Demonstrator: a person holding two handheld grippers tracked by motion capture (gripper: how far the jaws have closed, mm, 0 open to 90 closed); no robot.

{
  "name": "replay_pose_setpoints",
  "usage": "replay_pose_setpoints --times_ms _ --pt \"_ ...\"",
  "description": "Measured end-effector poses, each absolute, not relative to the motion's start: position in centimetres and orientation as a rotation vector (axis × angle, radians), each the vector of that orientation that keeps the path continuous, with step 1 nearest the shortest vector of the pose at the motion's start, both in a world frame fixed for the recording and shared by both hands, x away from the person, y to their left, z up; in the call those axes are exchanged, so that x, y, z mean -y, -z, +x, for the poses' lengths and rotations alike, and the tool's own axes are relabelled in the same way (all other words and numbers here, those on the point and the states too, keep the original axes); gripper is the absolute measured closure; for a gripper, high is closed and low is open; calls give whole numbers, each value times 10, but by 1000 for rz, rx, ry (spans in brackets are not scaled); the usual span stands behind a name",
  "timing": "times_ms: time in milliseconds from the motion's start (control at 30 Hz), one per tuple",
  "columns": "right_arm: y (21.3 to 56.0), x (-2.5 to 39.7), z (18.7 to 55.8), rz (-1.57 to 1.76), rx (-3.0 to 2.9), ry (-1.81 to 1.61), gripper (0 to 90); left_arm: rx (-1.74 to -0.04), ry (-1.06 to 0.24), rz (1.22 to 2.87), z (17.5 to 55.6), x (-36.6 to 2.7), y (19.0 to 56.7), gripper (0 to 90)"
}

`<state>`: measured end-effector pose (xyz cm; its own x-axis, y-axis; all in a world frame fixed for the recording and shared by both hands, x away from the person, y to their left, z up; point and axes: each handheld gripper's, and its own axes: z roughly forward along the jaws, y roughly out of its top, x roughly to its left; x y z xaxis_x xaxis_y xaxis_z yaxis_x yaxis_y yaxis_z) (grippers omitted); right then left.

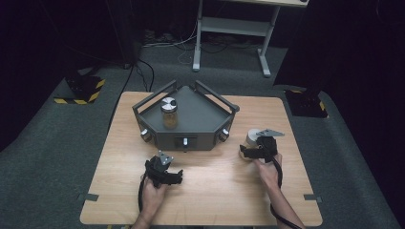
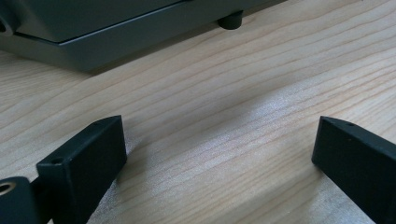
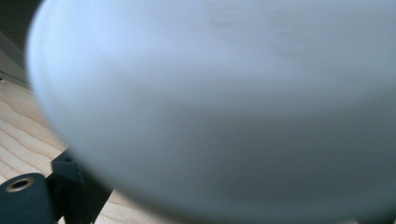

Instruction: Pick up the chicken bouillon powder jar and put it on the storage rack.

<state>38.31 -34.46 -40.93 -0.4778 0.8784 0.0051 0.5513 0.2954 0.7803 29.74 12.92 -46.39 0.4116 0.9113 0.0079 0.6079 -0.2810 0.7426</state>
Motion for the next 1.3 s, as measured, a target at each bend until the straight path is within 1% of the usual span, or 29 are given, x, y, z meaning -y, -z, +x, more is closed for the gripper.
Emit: replay_pose_setpoints --times_ms 333,433,867,1300 --pt "411 339 389 1272 -2170 -1020 161 -1287 -582 2000 297 -129 464 30" --pt "413 340 391 1283 -2168 -1030 169 -1287 -582 2001 297 -129 464 30" --pt "417 348 387 1297 -2138 -1057 285 -1287 -582 2001 297 -129 464 30" --pt "417 348 386 1297 -2133 -1062 293 -1287 -582 2002 297 -129 464 30"
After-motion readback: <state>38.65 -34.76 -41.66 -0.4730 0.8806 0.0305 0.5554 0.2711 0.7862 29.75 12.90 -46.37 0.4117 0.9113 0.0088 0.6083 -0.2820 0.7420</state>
